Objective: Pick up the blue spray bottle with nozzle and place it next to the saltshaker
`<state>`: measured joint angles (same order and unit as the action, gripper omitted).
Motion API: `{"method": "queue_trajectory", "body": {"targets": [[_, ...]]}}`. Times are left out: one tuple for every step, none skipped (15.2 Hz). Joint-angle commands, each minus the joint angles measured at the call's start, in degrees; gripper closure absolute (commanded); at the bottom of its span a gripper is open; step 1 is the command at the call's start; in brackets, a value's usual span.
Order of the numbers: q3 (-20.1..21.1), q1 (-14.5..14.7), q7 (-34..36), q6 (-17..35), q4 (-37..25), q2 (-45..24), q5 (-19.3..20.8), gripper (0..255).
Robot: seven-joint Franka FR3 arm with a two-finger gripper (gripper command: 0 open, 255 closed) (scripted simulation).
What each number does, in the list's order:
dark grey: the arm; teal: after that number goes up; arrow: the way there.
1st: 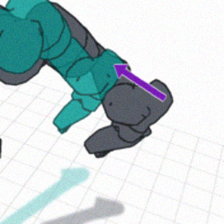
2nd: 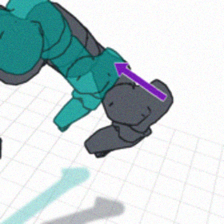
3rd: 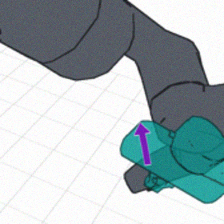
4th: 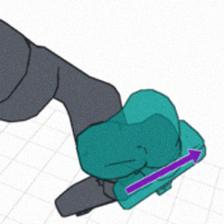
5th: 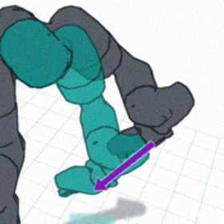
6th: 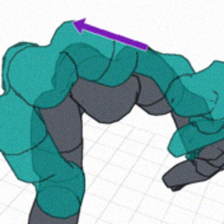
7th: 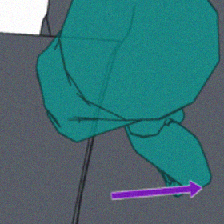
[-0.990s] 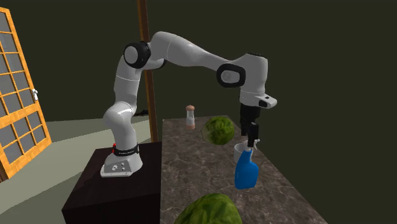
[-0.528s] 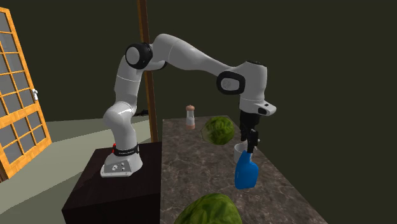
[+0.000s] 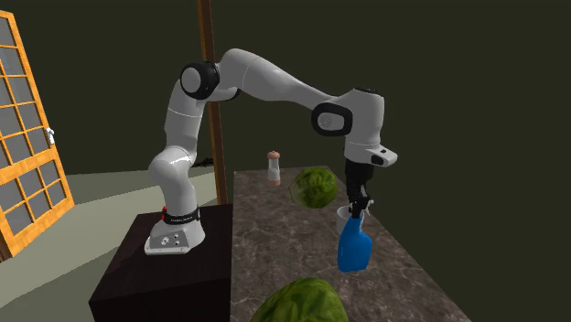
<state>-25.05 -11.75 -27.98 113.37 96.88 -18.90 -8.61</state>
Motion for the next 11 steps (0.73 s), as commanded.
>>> {"method": "queue_trajectory", "body": {"targets": [[0.0,0.0,0.0,0.0,0.0,0.0,0.0,255],[0.0,0.0,0.0,0.0,0.0,0.0,0.0,255],[0.0,0.0,0.0,0.0,0.0,0.0,0.0,255],[0.0,0.0,0.0,0.0,0.0,0.0,0.0,255],[0.0,0.0,0.0,0.0,0.0,0.0,0.0,255],[0.0,0.0,0.0,0.0,0.0,0.0,0.0,255],[0.0,0.0,0.0,0.0,0.0,0.0,0.0,255],[0.0,0.0,0.1,-0.7,-0.5,0.2,0.1,255],[-0.1,0.0,0.2,-1.4,-1.0,0.4,0.2,255],[-0.1,0.0,0.2,-2.1,-1.5,0.6,0.4,255],[-0.2,0.0,0.3,-2.8,-2.0,0.8,0.5,255]]}}
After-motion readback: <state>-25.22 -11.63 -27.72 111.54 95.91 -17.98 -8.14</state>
